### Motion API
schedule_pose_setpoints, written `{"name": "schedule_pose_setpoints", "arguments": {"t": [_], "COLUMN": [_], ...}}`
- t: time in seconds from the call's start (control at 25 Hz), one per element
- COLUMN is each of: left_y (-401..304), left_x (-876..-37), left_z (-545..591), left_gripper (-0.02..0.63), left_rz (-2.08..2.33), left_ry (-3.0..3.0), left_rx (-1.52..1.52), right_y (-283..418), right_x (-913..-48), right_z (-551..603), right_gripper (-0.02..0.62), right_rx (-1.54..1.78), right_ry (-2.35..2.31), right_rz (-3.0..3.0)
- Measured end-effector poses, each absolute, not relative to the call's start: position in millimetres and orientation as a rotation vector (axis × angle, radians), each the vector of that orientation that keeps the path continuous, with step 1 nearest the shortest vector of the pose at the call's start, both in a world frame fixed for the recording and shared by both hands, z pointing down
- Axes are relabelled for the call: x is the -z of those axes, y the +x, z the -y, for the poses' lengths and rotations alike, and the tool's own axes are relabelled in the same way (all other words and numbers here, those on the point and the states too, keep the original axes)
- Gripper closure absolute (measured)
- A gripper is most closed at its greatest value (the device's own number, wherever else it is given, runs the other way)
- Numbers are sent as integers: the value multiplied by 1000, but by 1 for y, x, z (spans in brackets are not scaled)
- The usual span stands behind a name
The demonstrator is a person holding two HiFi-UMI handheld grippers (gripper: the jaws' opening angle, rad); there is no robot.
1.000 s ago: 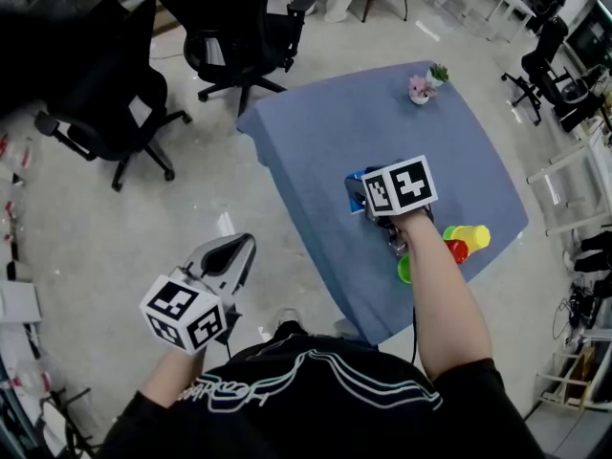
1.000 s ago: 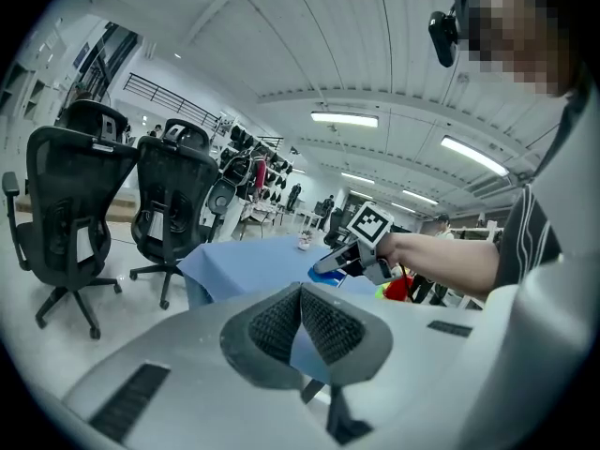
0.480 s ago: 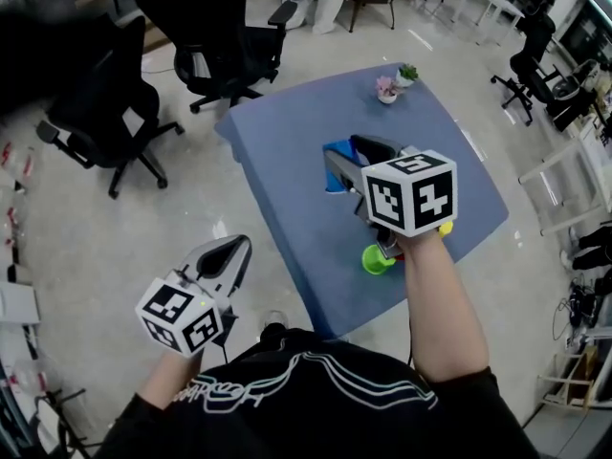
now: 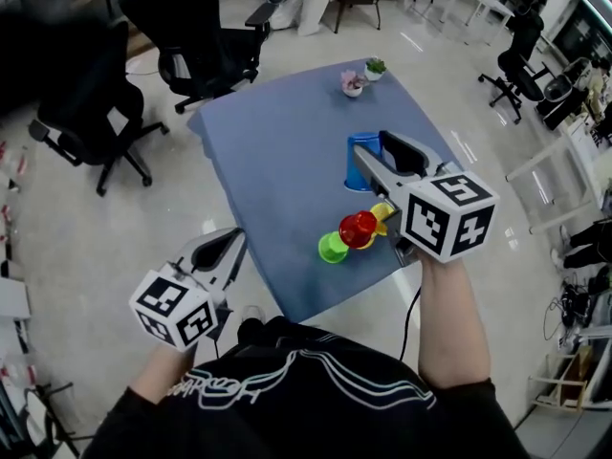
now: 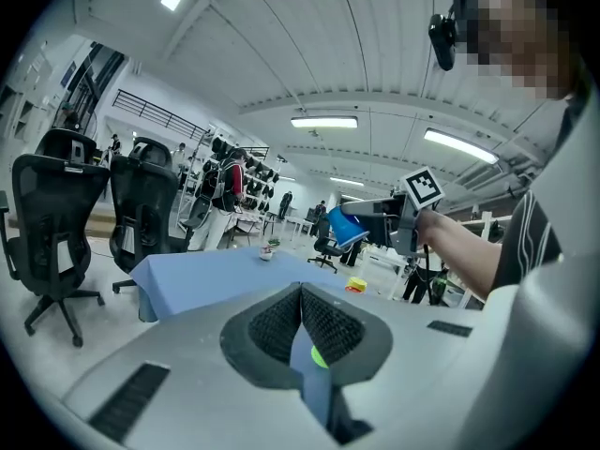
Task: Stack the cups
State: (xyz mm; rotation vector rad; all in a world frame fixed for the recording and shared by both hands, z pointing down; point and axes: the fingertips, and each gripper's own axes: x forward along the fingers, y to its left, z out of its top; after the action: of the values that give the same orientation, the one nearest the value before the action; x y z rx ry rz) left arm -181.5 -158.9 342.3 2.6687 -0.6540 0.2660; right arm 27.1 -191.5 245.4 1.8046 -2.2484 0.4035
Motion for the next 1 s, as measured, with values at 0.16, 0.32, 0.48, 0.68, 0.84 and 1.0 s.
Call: {"name": "schedule_pose_setpoints", "arguments": {"t": [0.16,0.32,0.48,0.68,0.84,1.0], "left_y": [-152,-132,-121,-115,-113,-113], "left_x": [-342,-346,-348,-354,-357,-363], "left_z": [139,115,98,93,88,84], "left_gripper": [581,581,581,581,581,581], "left_rz": [645,645,658,678,693,703], "left_ry": [2676,2677,2671,2657,2651,2638], "left_rx": [-264,-273,-283,-299,-312,-328], "right_y": [60,76,80,80,77,75], "right_x": [-249,-259,-266,-279,-288,-303], "right_z": [162,135,116,113,110,109], "right_gripper": [371,371,371,373,373,373], "right_rx": [-365,-291,-145,-40,24,43], "right_ry": [1848,1847,1834,1846,1852,1856], "right_rz": [2281,2329,2356,2419,2466,2485]}}
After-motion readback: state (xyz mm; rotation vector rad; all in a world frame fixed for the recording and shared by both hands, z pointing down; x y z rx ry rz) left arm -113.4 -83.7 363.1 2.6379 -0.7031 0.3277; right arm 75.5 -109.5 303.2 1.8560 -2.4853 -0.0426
